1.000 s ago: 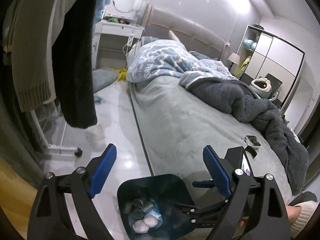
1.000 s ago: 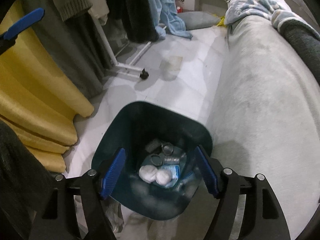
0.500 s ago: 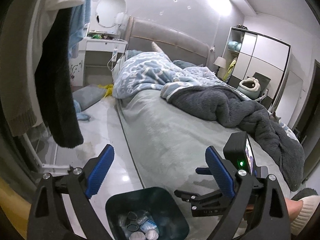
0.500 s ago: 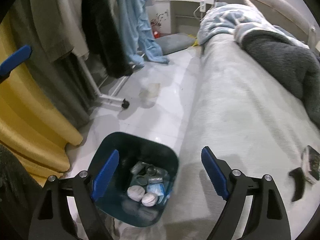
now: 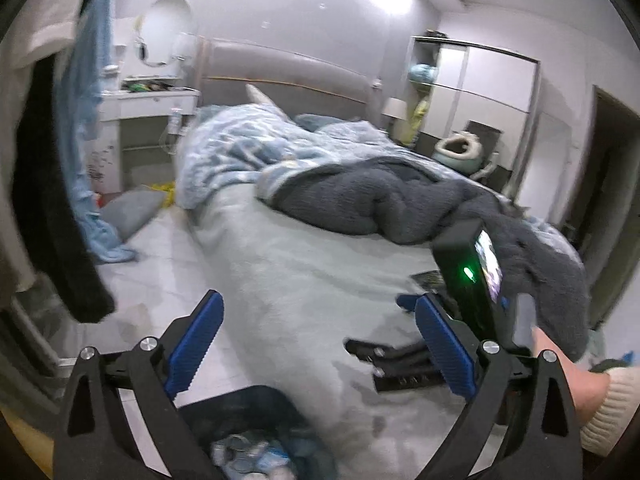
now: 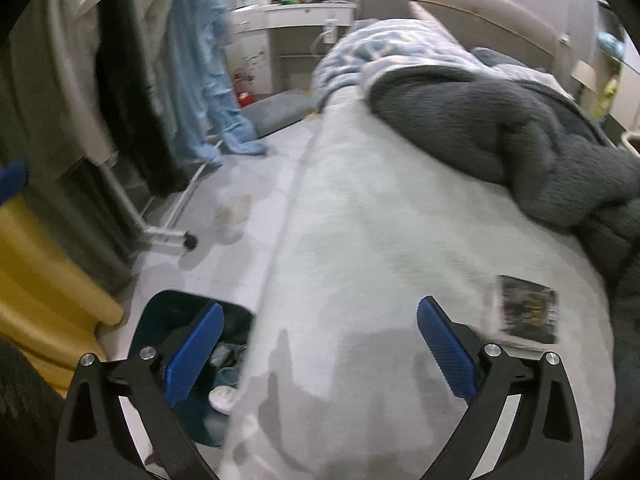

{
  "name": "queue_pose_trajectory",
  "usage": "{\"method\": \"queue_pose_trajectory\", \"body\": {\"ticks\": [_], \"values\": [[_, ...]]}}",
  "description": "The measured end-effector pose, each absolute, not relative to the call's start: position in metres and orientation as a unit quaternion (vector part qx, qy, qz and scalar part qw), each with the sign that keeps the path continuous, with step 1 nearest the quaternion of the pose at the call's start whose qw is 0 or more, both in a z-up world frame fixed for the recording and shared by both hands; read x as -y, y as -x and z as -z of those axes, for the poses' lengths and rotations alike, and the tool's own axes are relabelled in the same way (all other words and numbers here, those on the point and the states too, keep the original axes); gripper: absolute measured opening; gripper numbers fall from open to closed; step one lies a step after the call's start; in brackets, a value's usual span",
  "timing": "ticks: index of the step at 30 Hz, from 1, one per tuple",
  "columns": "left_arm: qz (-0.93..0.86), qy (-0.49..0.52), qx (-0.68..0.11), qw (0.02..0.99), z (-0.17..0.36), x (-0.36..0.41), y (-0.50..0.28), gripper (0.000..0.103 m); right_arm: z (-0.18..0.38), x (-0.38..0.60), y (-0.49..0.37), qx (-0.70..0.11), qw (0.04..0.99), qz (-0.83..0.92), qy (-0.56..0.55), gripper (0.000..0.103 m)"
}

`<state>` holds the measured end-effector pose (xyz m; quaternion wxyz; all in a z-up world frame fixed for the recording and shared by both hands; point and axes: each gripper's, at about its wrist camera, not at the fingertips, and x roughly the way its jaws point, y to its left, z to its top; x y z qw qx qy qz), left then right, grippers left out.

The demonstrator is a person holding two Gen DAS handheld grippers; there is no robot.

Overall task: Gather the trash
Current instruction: 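Move both open tools back toward the black packet and curved piece, then grasp the black 'Face' tissue packet with the right tool while the left tool grasps the black curved piece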

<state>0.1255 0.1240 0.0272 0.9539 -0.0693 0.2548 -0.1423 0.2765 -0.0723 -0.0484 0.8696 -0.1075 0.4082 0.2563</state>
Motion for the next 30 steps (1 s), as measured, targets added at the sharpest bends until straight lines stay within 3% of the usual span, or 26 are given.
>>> {"method": "queue_pose_trajectory", "body": {"ticks": [11, 30], "values": [[0.236, 0.026, -0.274, 0.932, -0.023, -0.077, -0.159, 0.098, 0.049, 0.137, -0.309, -0.423, 0.882, -0.193, 0.082, 0.099], [0.306, -0.03, -0.333, 0.891, 0.04, -0.01, -0.227, 0.098, 0.074, 0.189, -0.367, -0.46, 0.878, -0.126, 0.022, 0.099]]}}
